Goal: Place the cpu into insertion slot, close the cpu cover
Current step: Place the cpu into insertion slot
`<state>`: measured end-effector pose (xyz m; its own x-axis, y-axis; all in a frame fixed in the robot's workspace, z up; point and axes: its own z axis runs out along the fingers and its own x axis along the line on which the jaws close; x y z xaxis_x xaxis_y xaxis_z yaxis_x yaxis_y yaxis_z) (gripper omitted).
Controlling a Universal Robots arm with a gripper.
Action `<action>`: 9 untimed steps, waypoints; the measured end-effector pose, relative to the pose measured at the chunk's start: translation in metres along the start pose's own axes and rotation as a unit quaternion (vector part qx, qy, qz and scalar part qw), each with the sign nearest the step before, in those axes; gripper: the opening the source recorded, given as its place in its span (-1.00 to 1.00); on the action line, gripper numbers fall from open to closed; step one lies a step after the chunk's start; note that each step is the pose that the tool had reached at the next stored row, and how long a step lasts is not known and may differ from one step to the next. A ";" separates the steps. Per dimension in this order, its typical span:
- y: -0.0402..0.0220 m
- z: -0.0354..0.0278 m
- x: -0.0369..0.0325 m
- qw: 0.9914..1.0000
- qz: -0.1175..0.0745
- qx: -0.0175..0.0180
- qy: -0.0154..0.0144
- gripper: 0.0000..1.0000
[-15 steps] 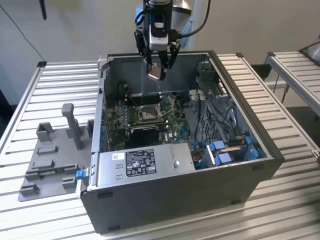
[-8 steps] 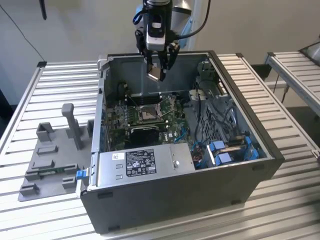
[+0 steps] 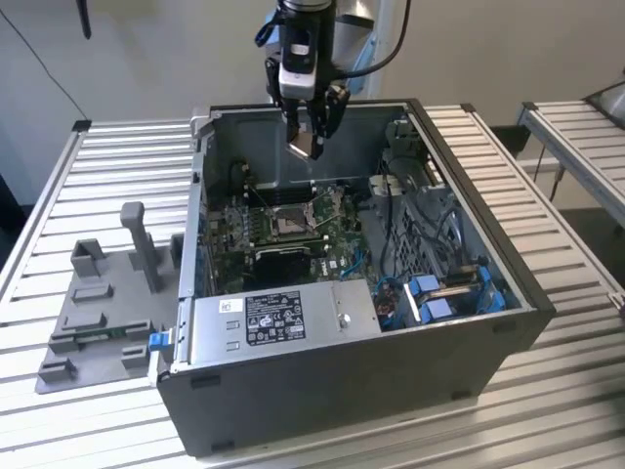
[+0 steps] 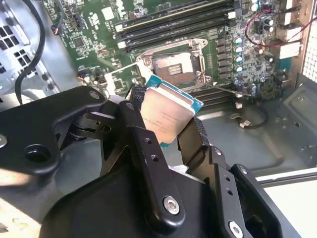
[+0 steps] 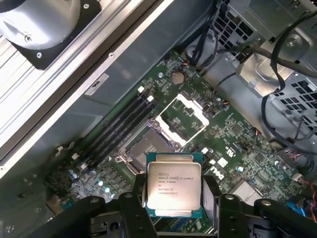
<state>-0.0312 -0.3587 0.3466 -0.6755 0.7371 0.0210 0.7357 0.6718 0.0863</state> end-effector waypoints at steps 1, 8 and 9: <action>-0.0002 0.0000 0.0001 1.000 0.005 0.000 0.000 0.08; -0.0011 0.0005 0.0010 0.999 0.041 -0.001 -0.004 0.08; -0.0013 0.0005 0.0011 0.999 0.047 -0.001 -0.004 0.08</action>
<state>-0.0330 -0.3587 0.3460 -0.6030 0.7975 0.0210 0.7958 0.5994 0.0863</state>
